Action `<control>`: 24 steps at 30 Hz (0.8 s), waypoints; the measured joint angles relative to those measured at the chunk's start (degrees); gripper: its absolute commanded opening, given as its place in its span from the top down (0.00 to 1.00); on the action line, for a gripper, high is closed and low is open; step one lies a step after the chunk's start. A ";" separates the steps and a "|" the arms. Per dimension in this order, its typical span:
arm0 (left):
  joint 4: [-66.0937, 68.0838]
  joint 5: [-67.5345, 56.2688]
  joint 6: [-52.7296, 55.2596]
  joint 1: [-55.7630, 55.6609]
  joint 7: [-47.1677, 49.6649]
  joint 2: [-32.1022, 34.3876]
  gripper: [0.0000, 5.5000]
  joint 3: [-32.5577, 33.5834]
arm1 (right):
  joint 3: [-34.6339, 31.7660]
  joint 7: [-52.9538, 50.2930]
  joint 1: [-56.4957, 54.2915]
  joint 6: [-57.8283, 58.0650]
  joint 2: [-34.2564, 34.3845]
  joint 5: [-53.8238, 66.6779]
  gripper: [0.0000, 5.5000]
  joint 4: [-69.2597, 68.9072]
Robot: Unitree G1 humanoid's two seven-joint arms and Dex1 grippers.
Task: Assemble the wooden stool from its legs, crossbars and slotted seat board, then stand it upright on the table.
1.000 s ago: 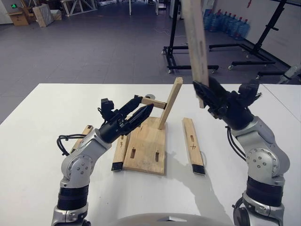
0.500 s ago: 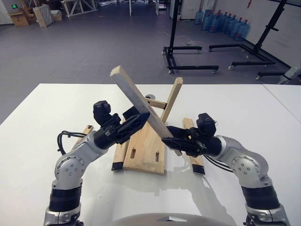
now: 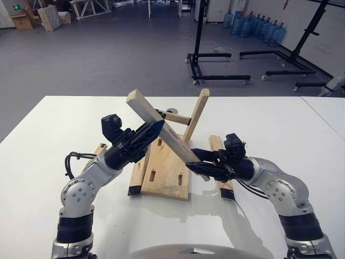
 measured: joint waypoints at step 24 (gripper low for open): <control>3.12 -0.58 0.16 -0.76 -2.53 3.97 0.61 4.97 | 3.17 -2.84 1.39 -4.52 -1.88 -10.07 0.33 1.93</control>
